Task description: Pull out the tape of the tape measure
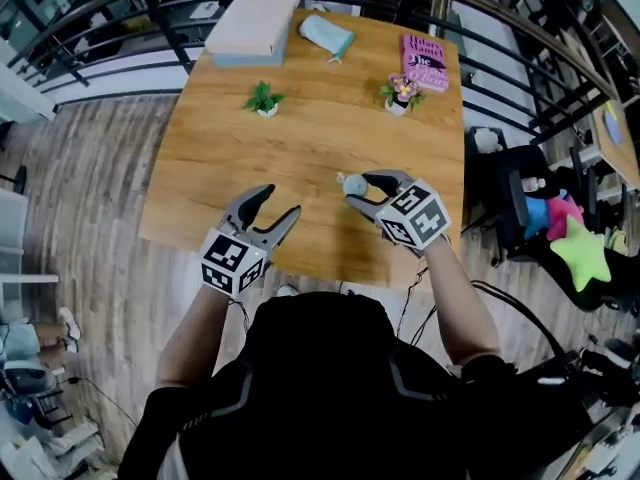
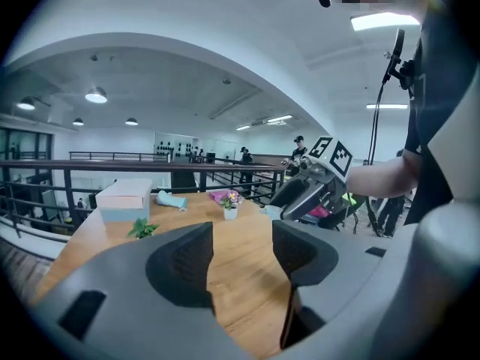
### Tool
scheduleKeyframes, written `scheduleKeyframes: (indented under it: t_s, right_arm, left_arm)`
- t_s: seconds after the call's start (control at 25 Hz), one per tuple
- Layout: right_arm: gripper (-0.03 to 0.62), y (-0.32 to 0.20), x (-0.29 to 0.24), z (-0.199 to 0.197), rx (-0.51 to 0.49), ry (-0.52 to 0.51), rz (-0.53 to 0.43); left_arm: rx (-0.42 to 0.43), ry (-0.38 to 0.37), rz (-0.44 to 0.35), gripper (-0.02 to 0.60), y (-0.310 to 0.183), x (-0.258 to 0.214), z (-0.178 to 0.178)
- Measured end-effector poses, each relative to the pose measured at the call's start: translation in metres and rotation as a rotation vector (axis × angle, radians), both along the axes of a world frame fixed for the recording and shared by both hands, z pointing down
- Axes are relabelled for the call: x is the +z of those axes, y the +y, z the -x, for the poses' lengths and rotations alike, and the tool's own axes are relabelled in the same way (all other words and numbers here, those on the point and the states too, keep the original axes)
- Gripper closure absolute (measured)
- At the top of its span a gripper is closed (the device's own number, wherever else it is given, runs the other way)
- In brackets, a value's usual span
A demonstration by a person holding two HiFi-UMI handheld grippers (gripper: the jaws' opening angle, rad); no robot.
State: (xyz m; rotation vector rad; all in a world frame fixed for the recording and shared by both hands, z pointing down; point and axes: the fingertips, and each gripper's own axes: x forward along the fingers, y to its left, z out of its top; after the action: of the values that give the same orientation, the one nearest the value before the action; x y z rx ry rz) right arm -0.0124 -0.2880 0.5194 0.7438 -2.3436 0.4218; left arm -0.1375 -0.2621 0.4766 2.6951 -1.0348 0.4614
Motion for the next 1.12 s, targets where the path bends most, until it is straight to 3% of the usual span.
scheduleKeyframes:
  t_s: [0.08,0.2,0.28,0.48,0.84,0.96,1.12]
  right_arm:
    - [0.372,0.005,-0.021,-0.003,0.010,-0.018,-0.014]
    - [0.372,0.012,-0.051,-0.008,0.011,-0.040,-0.042]
    - [0.372,0.017,-0.068,-0.010,0.006,-0.040,-0.056]
    - [0.372,0.032,-0.103,-0.018,-0.021,-0.033,-0.072]
    - [0.372,0.044,-0.133,-0.010,-0.122,-0.032,-0.059]
    - [0.372,0.047,-0.132,-0.009,-0.168,-0.028,-0.030]
    - [0.372,0.046,-0.128,-0.008,-0.198,-0.029,-0.011]
  left_arm:
    - [0.058,0.027,-0.017,0.365,-0.001,-0.011,-0.011]
    - [0.133,0.085,-0.036,0.374,-0.001,-0.031,-0.028]
    - [0.175,0.076,-0.086,0.374,-0.001,-0.044,-0.038]
    - [0.261,-0.020,-0.243,0.373,0.000,-0.069,-0.061]
    - [0.439,-0.164,-0.457,0.374,0.014,-0.095,-0.099]
    - [0.451,-0.235,-0.526,0.382,0.015,-0.095,-0.105]
    - [0.452,-0.290,-0.546,0.419,0.014,-0.092,-0.106]
